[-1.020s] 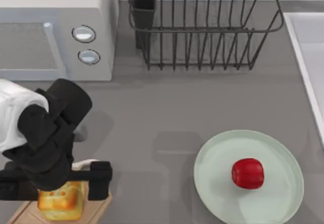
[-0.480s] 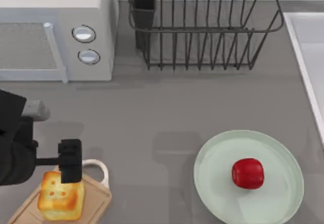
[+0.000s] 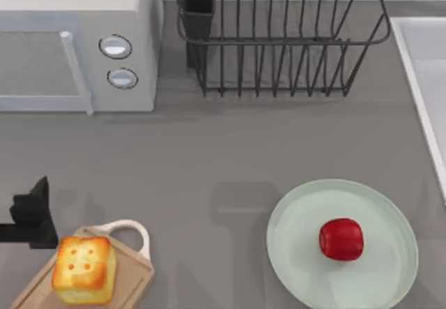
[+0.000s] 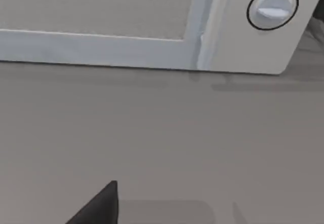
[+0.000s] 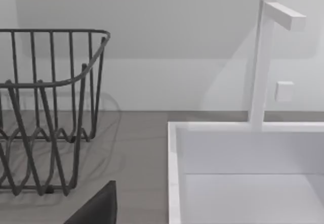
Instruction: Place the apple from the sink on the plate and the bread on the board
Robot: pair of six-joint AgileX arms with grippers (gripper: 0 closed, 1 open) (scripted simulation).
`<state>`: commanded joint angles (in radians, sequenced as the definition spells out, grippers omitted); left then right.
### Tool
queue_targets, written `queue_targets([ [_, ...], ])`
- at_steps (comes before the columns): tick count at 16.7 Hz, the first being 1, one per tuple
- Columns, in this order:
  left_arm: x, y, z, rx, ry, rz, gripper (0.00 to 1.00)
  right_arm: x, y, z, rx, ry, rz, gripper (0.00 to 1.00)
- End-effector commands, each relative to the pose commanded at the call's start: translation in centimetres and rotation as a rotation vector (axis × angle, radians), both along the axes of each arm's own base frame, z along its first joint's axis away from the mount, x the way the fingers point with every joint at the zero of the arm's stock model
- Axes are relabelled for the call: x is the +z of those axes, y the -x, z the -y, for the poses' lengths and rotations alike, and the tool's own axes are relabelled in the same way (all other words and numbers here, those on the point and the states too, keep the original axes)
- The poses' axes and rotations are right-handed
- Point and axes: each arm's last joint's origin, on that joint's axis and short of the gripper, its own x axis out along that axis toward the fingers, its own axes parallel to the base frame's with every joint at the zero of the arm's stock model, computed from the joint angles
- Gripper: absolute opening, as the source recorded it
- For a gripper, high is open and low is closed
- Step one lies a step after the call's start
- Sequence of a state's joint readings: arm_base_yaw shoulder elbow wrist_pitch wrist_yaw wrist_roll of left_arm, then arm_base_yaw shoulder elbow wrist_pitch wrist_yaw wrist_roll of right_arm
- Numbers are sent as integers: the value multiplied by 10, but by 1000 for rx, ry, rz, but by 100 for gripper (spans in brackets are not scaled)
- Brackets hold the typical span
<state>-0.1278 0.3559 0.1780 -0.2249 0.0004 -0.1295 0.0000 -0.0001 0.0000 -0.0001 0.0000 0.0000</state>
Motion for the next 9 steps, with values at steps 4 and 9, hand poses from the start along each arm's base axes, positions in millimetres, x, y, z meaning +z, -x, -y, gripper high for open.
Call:
queue_targets([
  [4, -7, 11, -11, 66, -63, 292, 100, 0, 0, 0, 0, 0, 0, 100],
  [9, -9, 14, -15, 100, -101, 410, 100, 0, 0, 0, 0, 0, 0, 100],
])
